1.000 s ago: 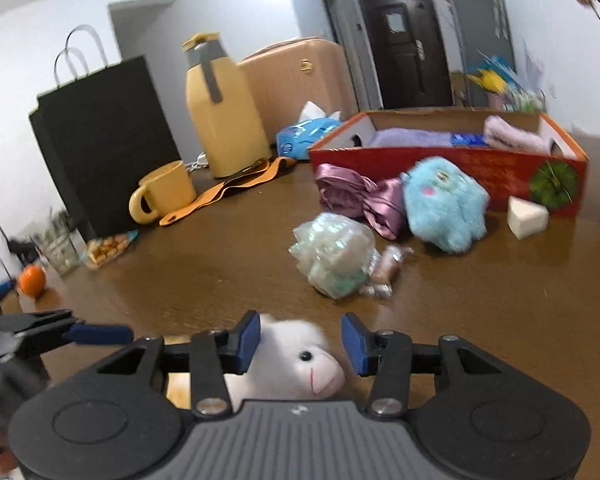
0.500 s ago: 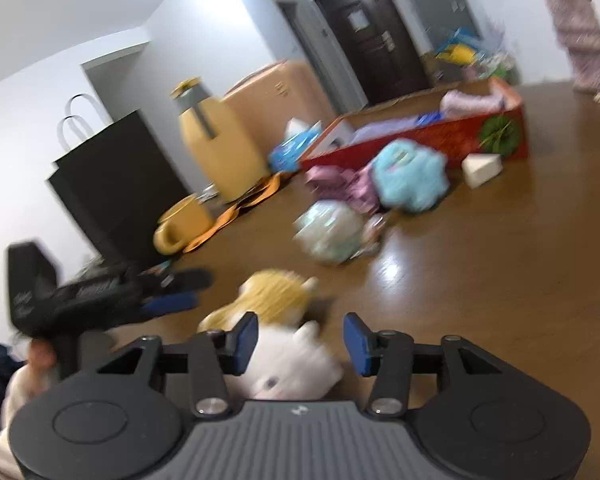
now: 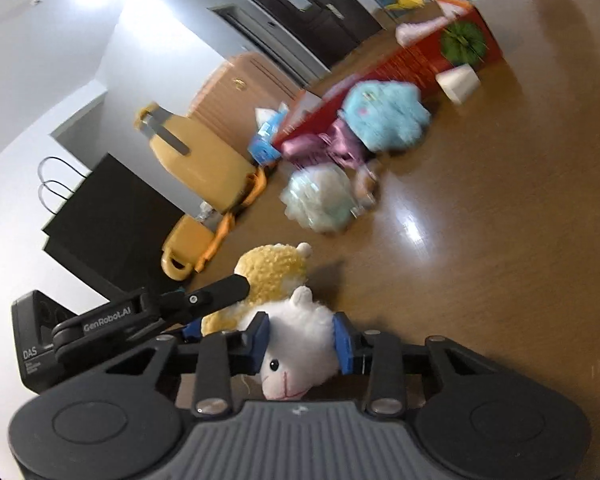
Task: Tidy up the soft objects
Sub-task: 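Lift the plush lamb with both tools and carry it over the box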
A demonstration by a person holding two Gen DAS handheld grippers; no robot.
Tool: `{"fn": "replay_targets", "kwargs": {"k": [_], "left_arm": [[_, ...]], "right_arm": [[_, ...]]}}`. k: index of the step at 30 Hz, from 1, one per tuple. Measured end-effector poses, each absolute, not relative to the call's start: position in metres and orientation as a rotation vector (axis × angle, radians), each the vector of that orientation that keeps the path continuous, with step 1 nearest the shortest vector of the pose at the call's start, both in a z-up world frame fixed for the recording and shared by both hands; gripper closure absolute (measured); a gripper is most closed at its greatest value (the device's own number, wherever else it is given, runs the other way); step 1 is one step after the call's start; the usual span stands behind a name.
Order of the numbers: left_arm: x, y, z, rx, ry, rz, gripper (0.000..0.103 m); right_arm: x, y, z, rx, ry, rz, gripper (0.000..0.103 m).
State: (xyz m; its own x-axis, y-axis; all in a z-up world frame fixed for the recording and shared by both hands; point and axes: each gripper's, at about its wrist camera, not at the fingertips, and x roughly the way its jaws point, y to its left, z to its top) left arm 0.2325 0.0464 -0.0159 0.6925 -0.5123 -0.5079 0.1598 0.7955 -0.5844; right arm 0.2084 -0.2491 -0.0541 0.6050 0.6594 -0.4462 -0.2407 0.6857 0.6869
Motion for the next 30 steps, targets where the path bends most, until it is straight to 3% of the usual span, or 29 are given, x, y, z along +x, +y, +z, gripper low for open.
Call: {"fn": "replay_targets", "kwargs": {"k": [6,11,16,21,23,30], "left_arm": [[0.317,0.03,0.068,-0.476,0.533,-0.431,0.061],[0.444,0.016,0.083,-0.467,0.6,-0.349,0.062],[0.516,0.011,0.045,-0.43,0.718,-0.257,0.063],[0.532,0.005,0.007,-0.315,0.824,-0.232,0.063],[0.525,0.001,0.008,-0.244,0.788,-0.231,0.053],[0.501,-0.004,0.039,-0.118,0.678,-0.237,0.05]], "right_arm": [[0.28,-0.26,0.031,0.511,0.54,0.631,0.07],[0.414,-0.258,0.067,0.442,0.571,0.59,0.07],[0.52,-0.245,0.037,0.441,0.751,0.562,0.07],[0.549,-0.228,-0.005,0.378,0.896,0.516,0.073],[0.553,-0.221,-0.011,0.358,0.921,0.528,0.073],[0.546,-0.213,-0.008,0.256,0.89,0.509,0.073]]}}
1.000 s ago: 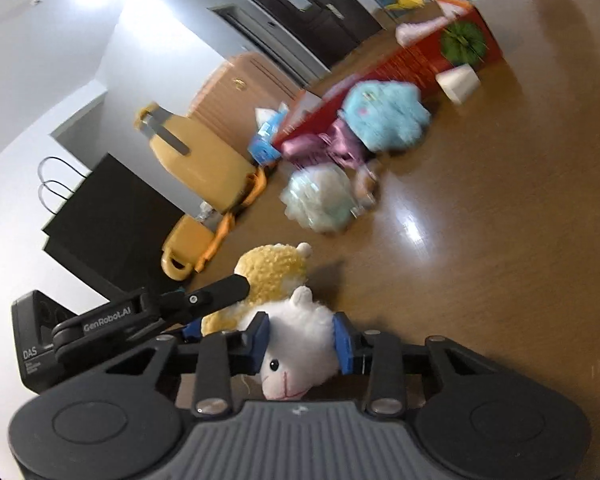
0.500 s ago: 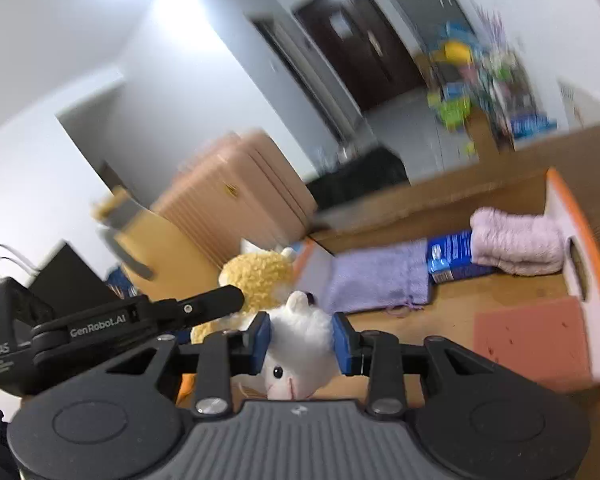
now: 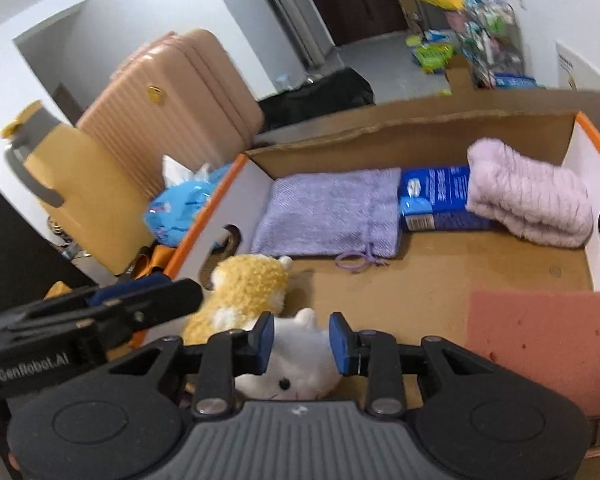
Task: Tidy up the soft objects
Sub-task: 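Lift the plush lamb with both tools and carry it over the box, then open both tools to drop the plush lamb into the box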
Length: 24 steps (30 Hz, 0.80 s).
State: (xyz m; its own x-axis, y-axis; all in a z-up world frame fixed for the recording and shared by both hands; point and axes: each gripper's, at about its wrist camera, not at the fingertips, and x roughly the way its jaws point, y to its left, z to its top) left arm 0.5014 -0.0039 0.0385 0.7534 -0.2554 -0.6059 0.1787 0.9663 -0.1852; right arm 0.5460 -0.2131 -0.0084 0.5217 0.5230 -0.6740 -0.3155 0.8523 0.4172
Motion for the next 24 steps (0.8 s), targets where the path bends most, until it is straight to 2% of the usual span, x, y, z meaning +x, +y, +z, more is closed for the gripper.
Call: {"fn": "replay_targets", "kwargs": {"k": [6,8,10,16,24], "left_arm": [[0.454,0.015,0.074,-0.018,0.578,-0.18,0.038],[0.43,0.024,0.085,0.014,0.531,-0.161,0.028],[0.406,0.03,0.092,0.039,0.497,-0.142,0.026],[0.344,0.04,0.108,0.045,0.442,-0.122,0.023],[0.259,0.028,0.098,0.047,0.38,-0.182,0.015]], "right_arm": [[0.492,-0.243,0.058,0.13,0.699,0.407,0.072],[0.466,-0.256,0.078,0.052,0.619,0.362,0.059],[0.429,-0.269,0.096,-0.023,0.534,0.312,0.052],[0.346,-0.286,0.121,-0.127,0.395,0.243,0.049],[0.259,-0.293,0.113,-0.092,0.323,0.25,0.046]]}}
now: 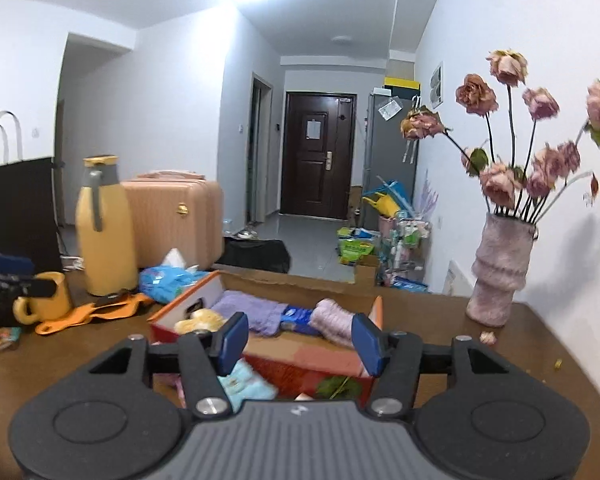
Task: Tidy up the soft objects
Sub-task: 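Open both tools to drop the plush lamb into the box, then reach the left tool to the clear packet while the right tool reaches the white wedge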
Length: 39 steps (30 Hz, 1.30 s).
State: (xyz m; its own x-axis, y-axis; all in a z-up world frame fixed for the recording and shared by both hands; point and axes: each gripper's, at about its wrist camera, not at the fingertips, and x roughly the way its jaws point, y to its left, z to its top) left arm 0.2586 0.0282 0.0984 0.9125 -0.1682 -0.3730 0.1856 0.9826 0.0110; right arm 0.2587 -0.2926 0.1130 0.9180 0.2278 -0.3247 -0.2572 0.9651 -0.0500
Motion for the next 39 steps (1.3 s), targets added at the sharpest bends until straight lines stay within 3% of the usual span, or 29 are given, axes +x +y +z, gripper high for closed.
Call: {"fn": "replay_targets", "kwargs": {"k": [6,12,20,23,30,34,36,39], "left_arm": [[0.208,0.041,0.07,-0.107,0.433,-0.229,0.011],[0.212,0.04,0.043,-0.096,0.511,-0.229,0.01],[0.252,0.033,0.022,-0.097,0.553,-0.225,0.011],[0.271,0.033,0.015,-0.104,0.576,-0.222,0.016],[0.298,0.011,-0.006,-0.071,0.632,-0.297,0.016],[0.296,0.003,-0.004,-0.063,0.651,-0.395,0.025],[0.292,0.001,-0.001,-0.122,0.679,-0.567,0.034],[0.29,-0.02,-0.003,-0.146,0.683,-0.71,0.036]], "right_arm": [[0.204,-0.284,0.075,-0.045,0.385,0.304,0.047],[0.192,-0.267,0.04,-0.018,0.506,0.376,0.048],[0.233,-0.236,0.019,0.028,0.566,0.396,0.075],[0.258,-0.224,0.01,0.029,0.591,0.416,0.076],[0.312,-0.206,-0.024,0.065,0.67,0.402,0.075],[0.323,-0.217,-0.025,0.051,0.668,0.381,0.076],[0.326,-0.236,-0.019,0.058,0.642,0.33,0.076],[0.335,-0.27,-0.013,0.059,0.604,0.236,0.073]]}}
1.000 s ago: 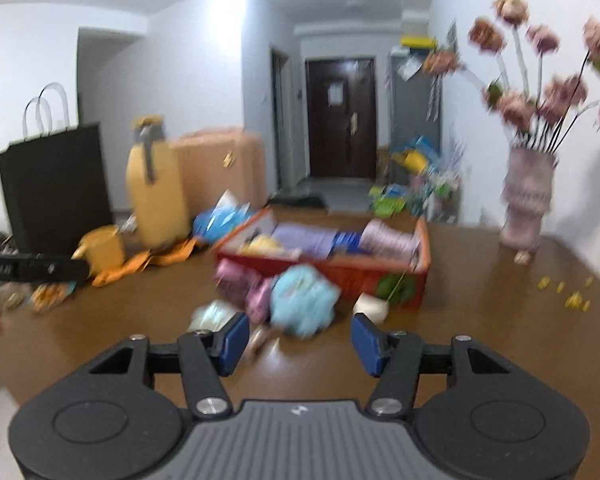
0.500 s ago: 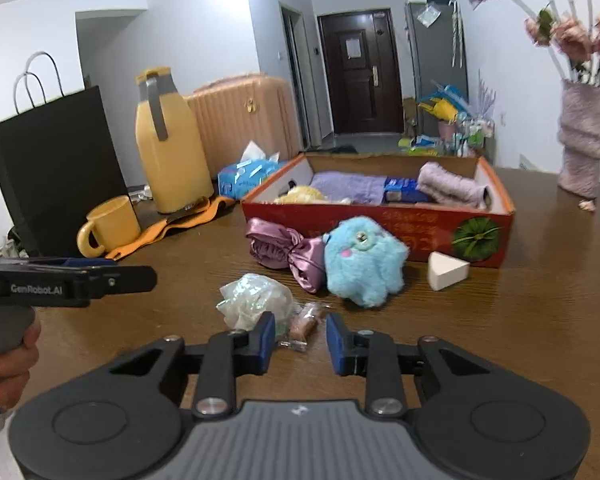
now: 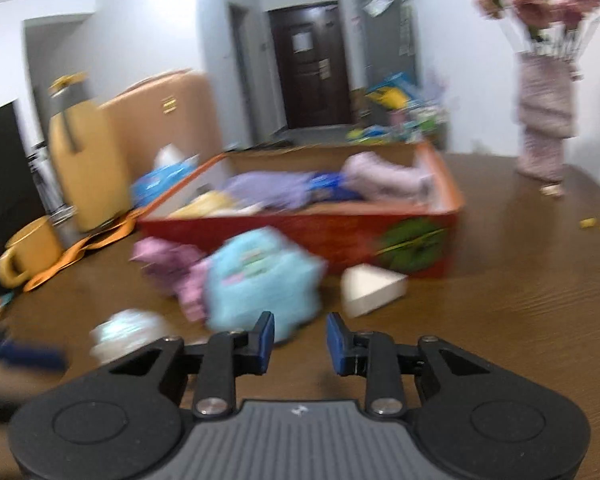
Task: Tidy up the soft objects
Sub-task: 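Reach the left tool to the clear packet while the right tool reaches the white wedge, then grasp the clear plastic packet with the left tool while the right tool grasps the white sponge wedge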
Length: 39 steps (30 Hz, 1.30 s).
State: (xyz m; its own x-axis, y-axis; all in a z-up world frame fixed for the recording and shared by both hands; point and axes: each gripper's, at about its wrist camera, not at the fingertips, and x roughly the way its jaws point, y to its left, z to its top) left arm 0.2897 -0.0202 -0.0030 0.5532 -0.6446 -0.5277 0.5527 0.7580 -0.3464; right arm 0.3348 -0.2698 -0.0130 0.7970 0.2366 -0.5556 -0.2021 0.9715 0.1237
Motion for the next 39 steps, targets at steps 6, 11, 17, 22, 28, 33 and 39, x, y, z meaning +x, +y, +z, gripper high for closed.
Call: {"fn": "replay_targets", "kwargs": {"k": [6,11,17,22,28,33,39], "left_arm": [[0.324,-0.079,-0.033,0.05,0.728,-0.403,0.035],[0.354,-0.086,-0.043,0.003,0.788,-0.335,0.045],[0.363,-0.095,-0.045,0.046,0.777,-0.329,0.082],[0.357,-0.097,-0.044,0.052,0.779,-0.333,0.087],[0.323,-0.085,-0.026,0.064,0.723,-0.364,0.089],[0.286,-0.067,-0.006,0.03,0.67,-0.387,0.09],[0.26,-0.05,0.011,-0.014,0.629,-0.403,0.09]], "right_arm": [[0.363,-0.299,-0.023,0.056,0.623,0.212,0.07],[0.391,-0.298,-0.031,0.019,0.633,0.227,0.061],[0.418,-0.288,-0.044,-0.01,0.667,0.221,0.05],[0.43,-0.287,-0.053,0.025,0.688,0.219,0.067],[0.398,-0.288,-0.043,0.06,0.662,0.232,0.07],[0.323,-0.281,-0.032,0.093,0.64,0.274,0.07],[0.249,-0.261,-0.022,0.086,0.634,0.338,0.07]]}}
